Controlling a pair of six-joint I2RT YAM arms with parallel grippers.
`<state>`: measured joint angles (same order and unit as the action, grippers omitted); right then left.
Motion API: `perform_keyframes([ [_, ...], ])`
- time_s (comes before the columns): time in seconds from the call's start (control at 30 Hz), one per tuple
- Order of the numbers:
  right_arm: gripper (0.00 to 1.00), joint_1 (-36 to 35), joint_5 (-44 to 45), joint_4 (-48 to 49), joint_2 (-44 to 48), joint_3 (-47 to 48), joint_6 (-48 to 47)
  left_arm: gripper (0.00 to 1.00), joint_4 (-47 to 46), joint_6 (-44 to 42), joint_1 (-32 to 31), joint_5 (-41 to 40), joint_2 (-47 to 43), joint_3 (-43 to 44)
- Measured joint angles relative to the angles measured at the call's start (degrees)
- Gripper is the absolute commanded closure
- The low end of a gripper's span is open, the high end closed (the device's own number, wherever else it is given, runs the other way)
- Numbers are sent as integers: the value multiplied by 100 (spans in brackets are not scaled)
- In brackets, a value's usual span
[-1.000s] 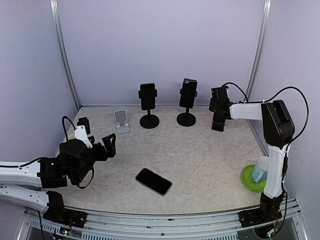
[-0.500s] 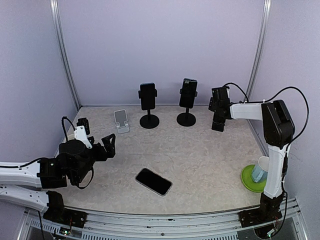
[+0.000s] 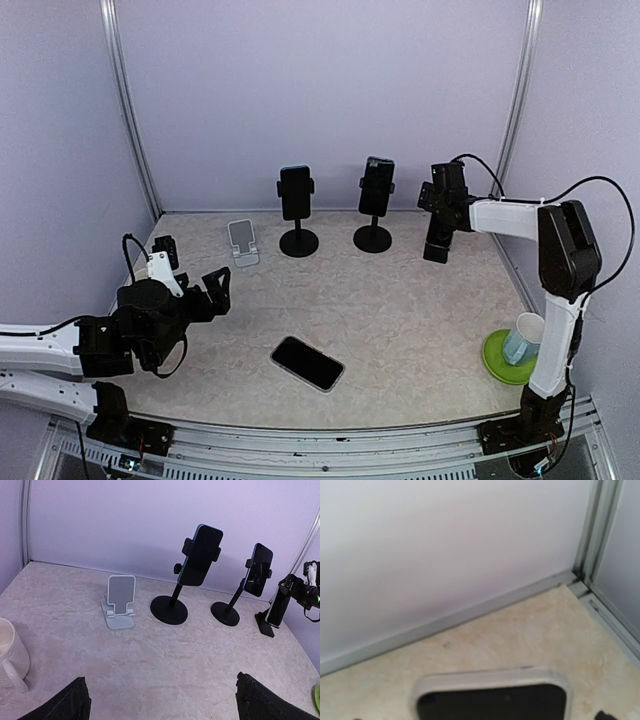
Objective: Place the phone on the phone stand
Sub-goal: Install the phone onto the phone stand, then adjust the phone at the center of the board.
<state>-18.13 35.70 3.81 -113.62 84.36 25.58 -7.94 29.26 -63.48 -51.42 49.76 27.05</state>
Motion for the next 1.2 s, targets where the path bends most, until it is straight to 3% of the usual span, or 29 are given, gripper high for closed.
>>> perform_keyframes([
  [0.23, 0, 0, -511, -98, 664, -267, -203, 1, -2, 31, -101, -2, 2, 0],
  [0.63, 0, -236, -2122, -208, 2247, -1714, -713, 1, 0, 160, -216, -2, 68, 0],
  [0.93, 0, -1530, -2776, -555, 2730, -2092, -1401, 1, 181, 461, -348, -4, 140, 2],
  [1.2, 0, -2712, -3766, -944, 2704, -2312, -2017, 1, 981, 1172, -411, -164, -35, 164],
])
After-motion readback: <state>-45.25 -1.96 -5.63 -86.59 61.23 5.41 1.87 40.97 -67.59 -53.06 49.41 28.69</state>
